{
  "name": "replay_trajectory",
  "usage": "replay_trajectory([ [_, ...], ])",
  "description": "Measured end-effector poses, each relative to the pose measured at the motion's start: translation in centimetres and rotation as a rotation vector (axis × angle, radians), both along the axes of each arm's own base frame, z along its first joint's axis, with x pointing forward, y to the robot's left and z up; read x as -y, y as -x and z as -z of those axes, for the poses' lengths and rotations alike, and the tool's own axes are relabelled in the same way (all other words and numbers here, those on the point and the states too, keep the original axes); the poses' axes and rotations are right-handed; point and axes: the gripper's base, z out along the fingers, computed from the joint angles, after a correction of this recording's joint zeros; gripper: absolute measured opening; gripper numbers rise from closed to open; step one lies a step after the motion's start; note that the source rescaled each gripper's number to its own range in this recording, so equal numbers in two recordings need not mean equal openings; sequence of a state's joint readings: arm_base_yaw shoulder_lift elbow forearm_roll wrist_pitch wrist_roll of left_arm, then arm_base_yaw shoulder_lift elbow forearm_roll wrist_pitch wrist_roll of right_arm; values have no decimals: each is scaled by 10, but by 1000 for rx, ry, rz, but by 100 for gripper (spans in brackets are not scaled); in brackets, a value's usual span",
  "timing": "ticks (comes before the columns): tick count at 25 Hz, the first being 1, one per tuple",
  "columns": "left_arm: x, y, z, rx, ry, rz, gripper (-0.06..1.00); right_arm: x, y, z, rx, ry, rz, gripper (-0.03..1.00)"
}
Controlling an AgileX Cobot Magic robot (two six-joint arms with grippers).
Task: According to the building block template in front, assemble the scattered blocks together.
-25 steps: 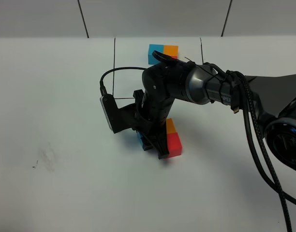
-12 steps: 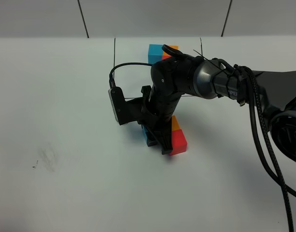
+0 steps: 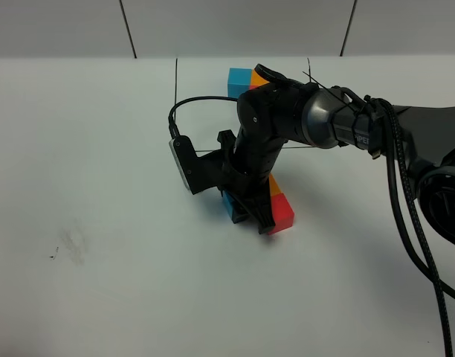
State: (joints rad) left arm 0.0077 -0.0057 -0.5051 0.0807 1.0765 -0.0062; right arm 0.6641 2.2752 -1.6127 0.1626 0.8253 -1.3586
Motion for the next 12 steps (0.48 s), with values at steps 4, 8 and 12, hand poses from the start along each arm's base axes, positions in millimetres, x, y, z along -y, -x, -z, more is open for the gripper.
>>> replay_trajectory([
  [4, 0, 0, 0, 0, 0, 0, 0, 0, 0, 0, 1, 2, -15, 45],
  [8, 0, 0, 0, 0, 0, 0, 0, 0, 0, 0, 2, 2, -16, 45],
  [12, 0, 0, 0, 0, 0, 0, 0, 0, 0, 0, 1, 2, -16, 45],
])
